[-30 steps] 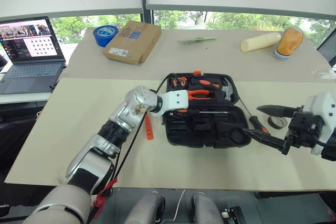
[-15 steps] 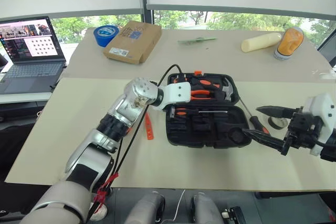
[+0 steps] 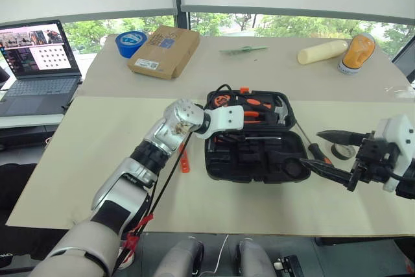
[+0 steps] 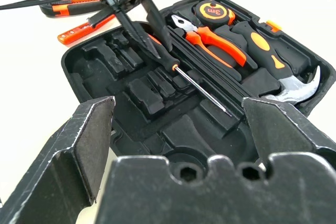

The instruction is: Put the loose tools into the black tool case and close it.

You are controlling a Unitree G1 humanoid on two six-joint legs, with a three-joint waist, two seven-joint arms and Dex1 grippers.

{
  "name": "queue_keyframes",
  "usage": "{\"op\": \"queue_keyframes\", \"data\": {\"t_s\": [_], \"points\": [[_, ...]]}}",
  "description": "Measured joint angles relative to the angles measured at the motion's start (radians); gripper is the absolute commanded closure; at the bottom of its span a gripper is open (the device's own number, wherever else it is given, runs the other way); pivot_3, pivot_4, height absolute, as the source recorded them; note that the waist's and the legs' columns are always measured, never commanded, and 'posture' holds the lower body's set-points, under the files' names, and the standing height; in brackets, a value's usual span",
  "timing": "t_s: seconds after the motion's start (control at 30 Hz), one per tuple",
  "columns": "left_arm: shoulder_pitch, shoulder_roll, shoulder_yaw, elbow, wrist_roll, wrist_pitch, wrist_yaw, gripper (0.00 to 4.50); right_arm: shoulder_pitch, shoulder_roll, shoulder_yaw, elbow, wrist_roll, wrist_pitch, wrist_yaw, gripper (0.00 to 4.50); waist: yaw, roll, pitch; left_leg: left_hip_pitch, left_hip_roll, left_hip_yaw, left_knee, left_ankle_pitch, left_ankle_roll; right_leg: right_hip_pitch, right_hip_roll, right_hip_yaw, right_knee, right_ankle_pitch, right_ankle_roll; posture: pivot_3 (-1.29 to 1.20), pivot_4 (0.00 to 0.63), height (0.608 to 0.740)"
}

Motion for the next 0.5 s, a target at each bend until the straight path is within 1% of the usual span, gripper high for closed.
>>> {"op": "queue_keyframes", "data": {"t_s": [0.5], "points": [[-0.033, -0.045, -0.025, 0.116, 0.052, -0.093, 0.020, 4.46, 0.001, 0.010, 0.000, 0.000, 0.000, 0.000, -0.004, 0.00, 0.003, 0.000, 0.000, 0.000, 0.000, 0.000, 0.001, 0.000, 0.000, 0.001, 0.000, 0.000, 0.000, 0.000, 0.000, 0.00, 0.150, 0.735]]}}
